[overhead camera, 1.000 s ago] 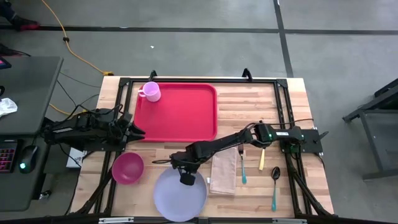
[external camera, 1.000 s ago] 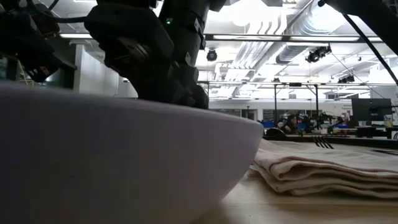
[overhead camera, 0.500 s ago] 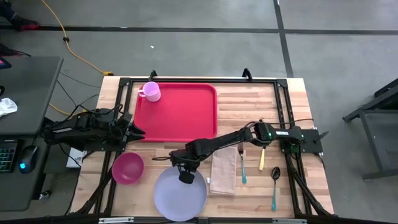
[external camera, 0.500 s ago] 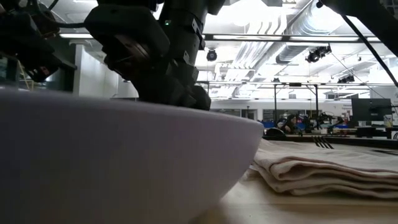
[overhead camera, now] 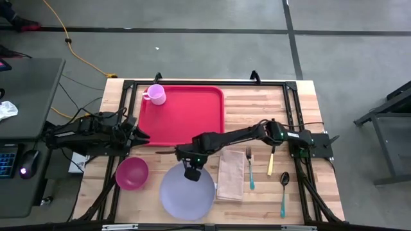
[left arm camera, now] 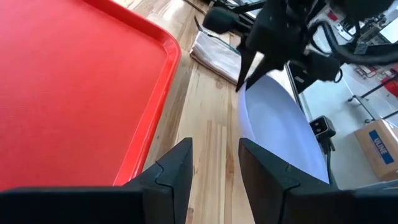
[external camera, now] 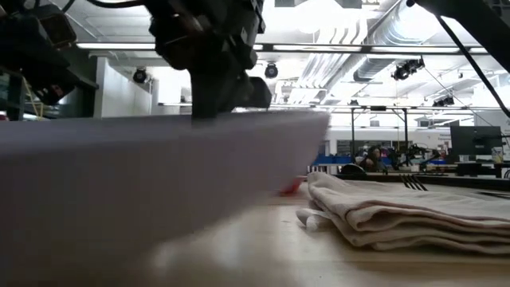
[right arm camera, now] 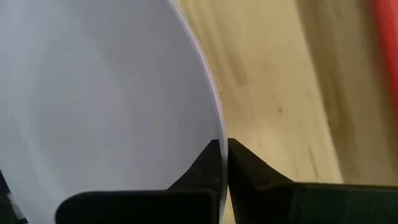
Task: Set up tray
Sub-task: Put the blue plate to the bottom right of the pink mug on the red tray
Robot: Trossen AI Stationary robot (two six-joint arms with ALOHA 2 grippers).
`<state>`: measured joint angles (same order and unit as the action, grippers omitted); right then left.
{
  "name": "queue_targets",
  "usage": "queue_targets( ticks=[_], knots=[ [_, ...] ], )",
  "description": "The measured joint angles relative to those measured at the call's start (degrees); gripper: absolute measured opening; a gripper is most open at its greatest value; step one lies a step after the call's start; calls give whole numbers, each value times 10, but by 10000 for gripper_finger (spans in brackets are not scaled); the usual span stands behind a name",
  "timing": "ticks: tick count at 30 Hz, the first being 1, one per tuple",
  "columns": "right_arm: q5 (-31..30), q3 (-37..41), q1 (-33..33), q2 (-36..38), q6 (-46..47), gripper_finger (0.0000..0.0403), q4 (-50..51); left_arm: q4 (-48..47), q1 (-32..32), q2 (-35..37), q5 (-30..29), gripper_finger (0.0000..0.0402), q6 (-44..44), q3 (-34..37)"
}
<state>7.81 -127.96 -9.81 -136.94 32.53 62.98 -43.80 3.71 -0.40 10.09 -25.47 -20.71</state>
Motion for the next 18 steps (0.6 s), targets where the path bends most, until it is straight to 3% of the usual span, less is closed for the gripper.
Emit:
queue_targets(
  ticks=[18],
  knots=[
    [24,0,51,77,-30,0,79,2,0,0,0,161,2,0]
  ],
)
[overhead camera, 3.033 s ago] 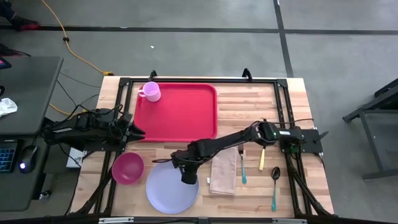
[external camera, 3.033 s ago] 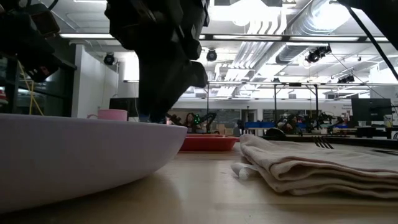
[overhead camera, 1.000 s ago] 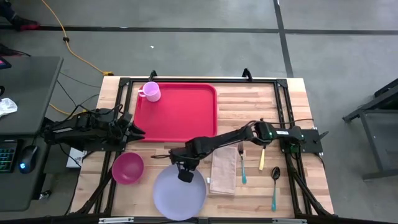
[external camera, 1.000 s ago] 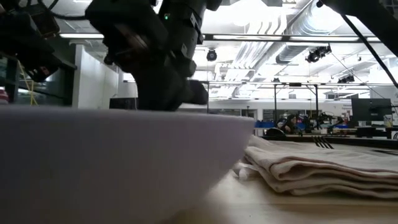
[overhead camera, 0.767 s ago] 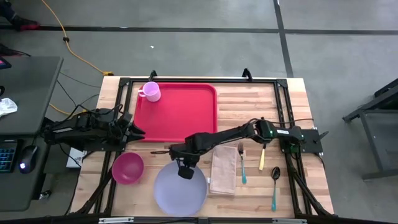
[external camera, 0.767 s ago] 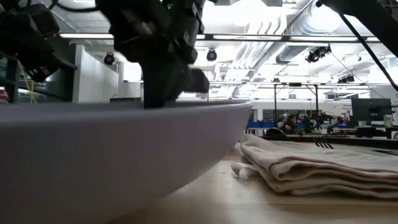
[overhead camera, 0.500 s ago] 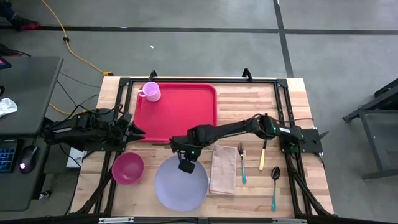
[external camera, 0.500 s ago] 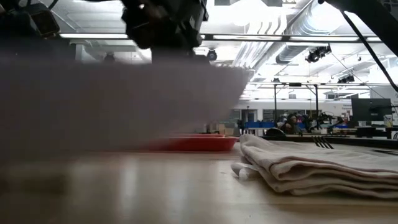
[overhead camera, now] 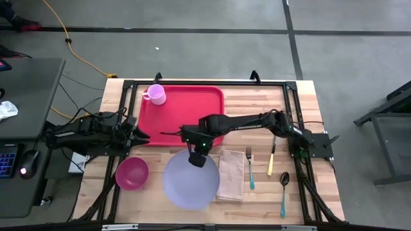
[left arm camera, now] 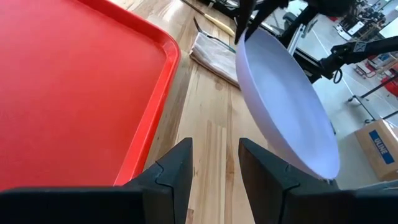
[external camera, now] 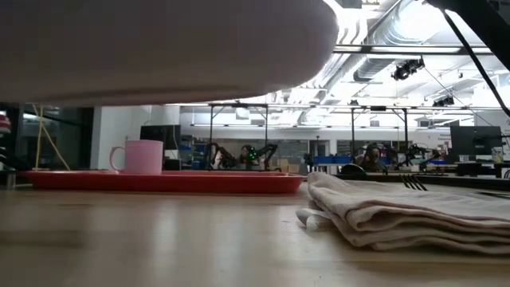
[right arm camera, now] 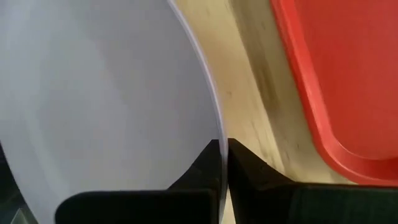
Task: Set up tray
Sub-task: Put the blue plate to the bottom right of the pink mug on the red tray
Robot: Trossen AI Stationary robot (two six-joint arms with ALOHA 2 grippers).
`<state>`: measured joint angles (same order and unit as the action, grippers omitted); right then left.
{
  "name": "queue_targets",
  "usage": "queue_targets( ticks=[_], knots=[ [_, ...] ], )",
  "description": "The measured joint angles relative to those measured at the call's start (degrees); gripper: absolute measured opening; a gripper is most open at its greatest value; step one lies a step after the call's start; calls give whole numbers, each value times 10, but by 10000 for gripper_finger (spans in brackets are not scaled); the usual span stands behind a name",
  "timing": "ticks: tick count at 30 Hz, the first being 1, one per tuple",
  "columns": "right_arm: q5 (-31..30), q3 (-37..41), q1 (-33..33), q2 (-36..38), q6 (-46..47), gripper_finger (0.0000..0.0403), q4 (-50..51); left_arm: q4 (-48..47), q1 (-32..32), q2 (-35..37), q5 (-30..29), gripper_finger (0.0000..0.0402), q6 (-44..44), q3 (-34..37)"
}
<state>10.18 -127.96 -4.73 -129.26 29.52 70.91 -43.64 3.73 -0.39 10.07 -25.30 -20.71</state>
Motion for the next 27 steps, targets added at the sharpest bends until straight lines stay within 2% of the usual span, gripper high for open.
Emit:
queue_targets(
  ticks=[17,27],
  knots=[
    [0,2,42,25,-16,0,27,0,0,0,0,161,0,0],
    [6,2,109,25,-31,0,7,0,0,0,0,161,0,0]
  ],
)
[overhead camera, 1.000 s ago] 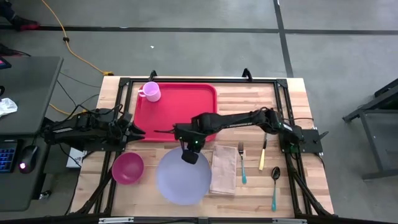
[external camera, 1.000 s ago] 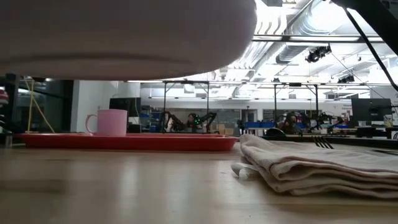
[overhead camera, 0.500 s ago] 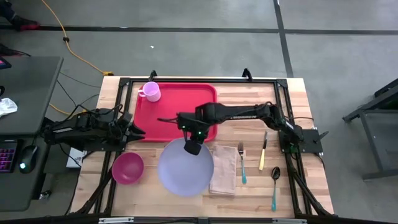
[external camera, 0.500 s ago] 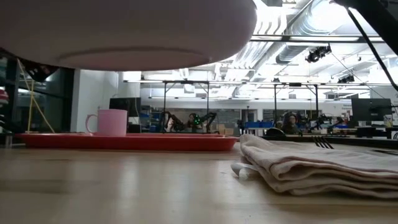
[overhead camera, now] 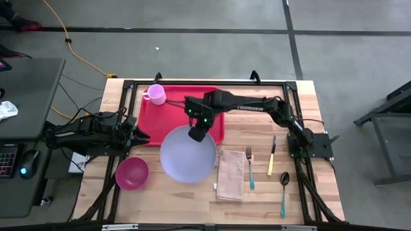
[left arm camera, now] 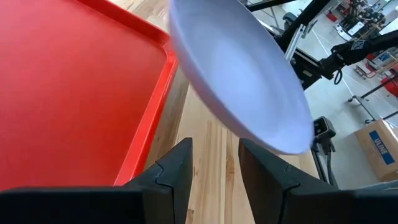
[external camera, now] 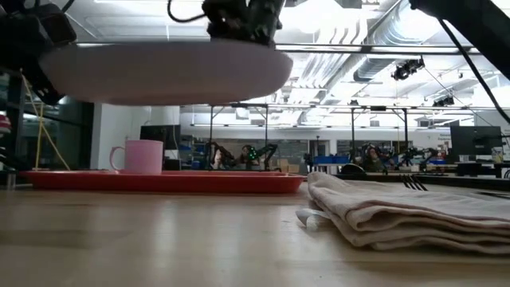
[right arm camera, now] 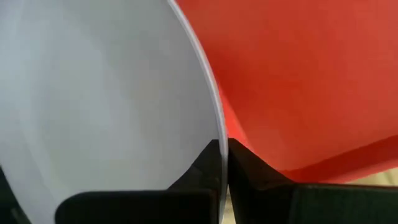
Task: Set up tray
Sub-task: Put the blue plate to the bottom right of the pink mug on the red tray
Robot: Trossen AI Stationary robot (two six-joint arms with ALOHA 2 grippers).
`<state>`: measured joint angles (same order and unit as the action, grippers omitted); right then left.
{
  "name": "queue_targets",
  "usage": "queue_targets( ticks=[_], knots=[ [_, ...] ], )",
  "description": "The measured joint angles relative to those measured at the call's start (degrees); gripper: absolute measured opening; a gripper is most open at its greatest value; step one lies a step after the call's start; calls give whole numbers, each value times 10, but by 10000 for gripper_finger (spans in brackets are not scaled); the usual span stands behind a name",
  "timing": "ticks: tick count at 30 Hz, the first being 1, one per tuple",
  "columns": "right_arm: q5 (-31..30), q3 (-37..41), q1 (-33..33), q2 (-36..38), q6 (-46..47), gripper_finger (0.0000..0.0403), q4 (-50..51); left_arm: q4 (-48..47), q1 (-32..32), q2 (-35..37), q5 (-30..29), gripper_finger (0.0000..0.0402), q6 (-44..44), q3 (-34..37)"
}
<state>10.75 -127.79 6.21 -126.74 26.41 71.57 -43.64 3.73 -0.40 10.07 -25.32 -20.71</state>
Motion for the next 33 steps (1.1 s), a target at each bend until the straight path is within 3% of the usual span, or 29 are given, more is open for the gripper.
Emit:
queue_targets(
  ticks=[17,33],
  knots=[
    [8,0,117,0,-18,0,-66,0,0,0,0,161,0,0],
    [8,0,184,0,-14,0,-123,0,0,0,0,161,0,0]
  ],
)
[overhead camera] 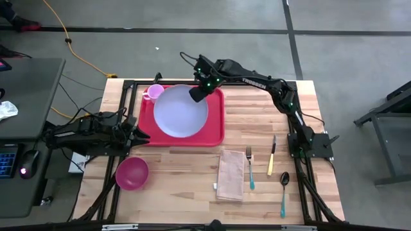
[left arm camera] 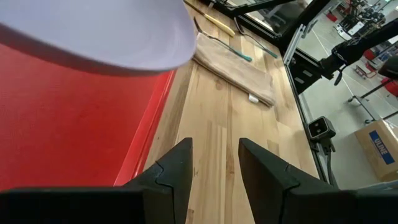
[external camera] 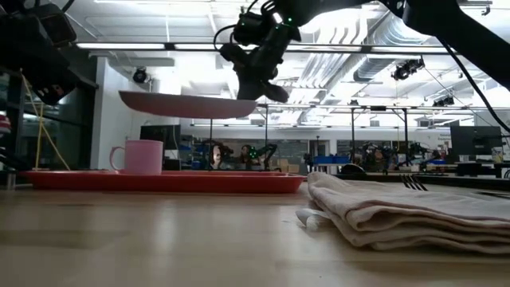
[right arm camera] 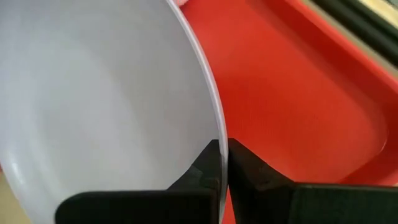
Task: Set up tray
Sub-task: Put the blue plate to the bottom right of the pink mug on the red tray
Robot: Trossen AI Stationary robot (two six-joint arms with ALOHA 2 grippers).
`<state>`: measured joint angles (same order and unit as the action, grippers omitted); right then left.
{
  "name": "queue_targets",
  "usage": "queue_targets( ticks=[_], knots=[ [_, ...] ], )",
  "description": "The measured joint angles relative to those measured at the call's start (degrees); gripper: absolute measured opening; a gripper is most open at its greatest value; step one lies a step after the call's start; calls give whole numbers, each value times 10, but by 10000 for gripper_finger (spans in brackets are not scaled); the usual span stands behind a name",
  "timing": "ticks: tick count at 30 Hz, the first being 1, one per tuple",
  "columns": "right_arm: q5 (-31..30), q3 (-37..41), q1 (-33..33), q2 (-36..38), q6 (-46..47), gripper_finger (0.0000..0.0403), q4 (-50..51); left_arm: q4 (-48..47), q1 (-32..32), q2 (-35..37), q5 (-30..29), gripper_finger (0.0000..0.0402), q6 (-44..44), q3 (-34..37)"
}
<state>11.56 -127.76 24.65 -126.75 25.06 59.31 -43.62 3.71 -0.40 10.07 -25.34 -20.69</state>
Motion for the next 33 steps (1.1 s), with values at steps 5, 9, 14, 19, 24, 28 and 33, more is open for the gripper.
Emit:
queue_targets(
  ticks=[5,9,14,19,24,28,33],
  knots=[
    [-2,0,8,0,4,0,-27,0,0,0,0,161,0,0],
    [-6,0,9,0,5,0,-41,0,0,0,0,161,-1,0],
    [-3,0,9,-8,12,0,-48,0,0,0,-1,161,-4,0],
    [3,0,8,-36,20,0,-72,0,0,0,-3,161,-4,0],
    [20,0,8,-61,30,0,-79,-1,0,0,-3,161,-4,0],
    [25,1,6,-78,30,0,-78,-1,0,0,-3,161,-4,0],
    [26,1,3,-95,30,0,-82,-2,0,0,-3,161,-4,0]
  ],
)
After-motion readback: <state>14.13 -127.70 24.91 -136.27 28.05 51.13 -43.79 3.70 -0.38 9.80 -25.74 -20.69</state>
